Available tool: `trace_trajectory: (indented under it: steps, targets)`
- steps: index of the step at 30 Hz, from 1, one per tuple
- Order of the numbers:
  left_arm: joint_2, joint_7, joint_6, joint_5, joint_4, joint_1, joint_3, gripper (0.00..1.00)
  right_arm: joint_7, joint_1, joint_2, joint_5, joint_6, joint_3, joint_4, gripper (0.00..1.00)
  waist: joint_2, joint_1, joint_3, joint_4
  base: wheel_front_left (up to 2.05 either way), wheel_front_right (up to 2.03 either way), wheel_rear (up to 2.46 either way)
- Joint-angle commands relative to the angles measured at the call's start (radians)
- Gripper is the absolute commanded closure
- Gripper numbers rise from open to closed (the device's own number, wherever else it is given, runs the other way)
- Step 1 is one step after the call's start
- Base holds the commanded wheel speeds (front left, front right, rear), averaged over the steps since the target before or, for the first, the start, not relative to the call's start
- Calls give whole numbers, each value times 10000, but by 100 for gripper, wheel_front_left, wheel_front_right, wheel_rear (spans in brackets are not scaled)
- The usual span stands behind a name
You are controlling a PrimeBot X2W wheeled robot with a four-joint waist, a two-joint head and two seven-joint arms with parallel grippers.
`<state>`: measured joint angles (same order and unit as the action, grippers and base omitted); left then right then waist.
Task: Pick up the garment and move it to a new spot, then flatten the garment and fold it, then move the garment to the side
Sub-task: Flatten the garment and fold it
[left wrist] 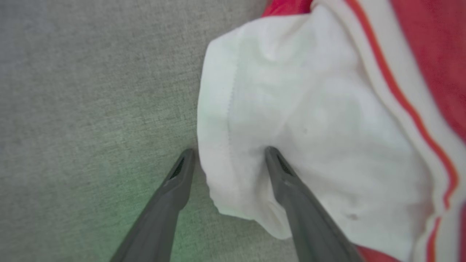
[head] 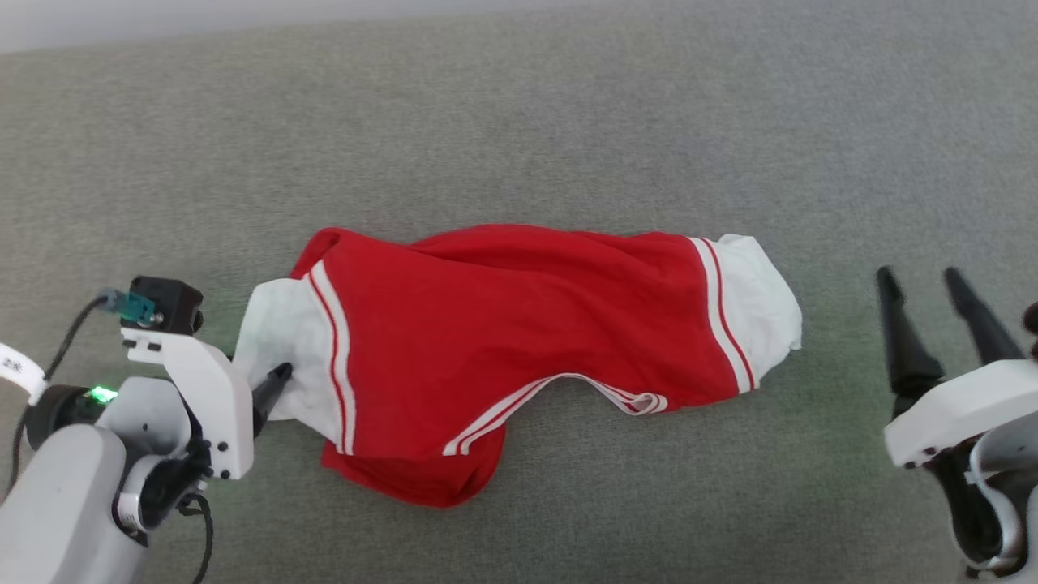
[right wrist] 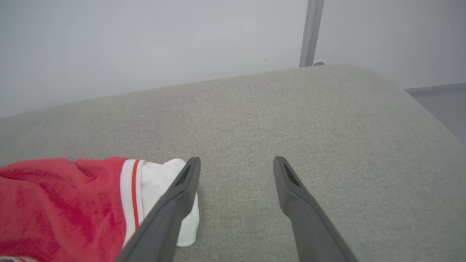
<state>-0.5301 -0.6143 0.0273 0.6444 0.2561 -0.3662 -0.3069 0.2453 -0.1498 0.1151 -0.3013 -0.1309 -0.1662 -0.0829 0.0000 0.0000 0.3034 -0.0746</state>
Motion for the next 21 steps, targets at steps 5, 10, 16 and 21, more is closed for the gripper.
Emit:
trace_trajectory:
  steps: [5, 10, 16, 21]
  targets:
    - [160, -1028, -298, 237, 242, 16, -294, 0, 456, 259, 149, -375, 3, 504, 110, 0, 0, 0, 252, -232, 0, 0, 0]
    - [238, -1774, -253, 435, 145, -4, -605, 100, 1451, 182, 498, -779, 3, 1083, 318, 0, 0, 0, 382, -200, 0, 0, 0]
    - [296, -1854, -200, 435, -166, -229, -690, 100, 2596, -470, 1119, -1329, 3, 1773, 758, 0, 0, 0, 566, 44, 0, 0, 0]
    - [428, -1765, -111, 446, -236, -416, -802, 100, 3354, -1159, 1600, -1742, 3, 2332, 1555, 0, 0, 0, 702, 306, 0, 0, 0]
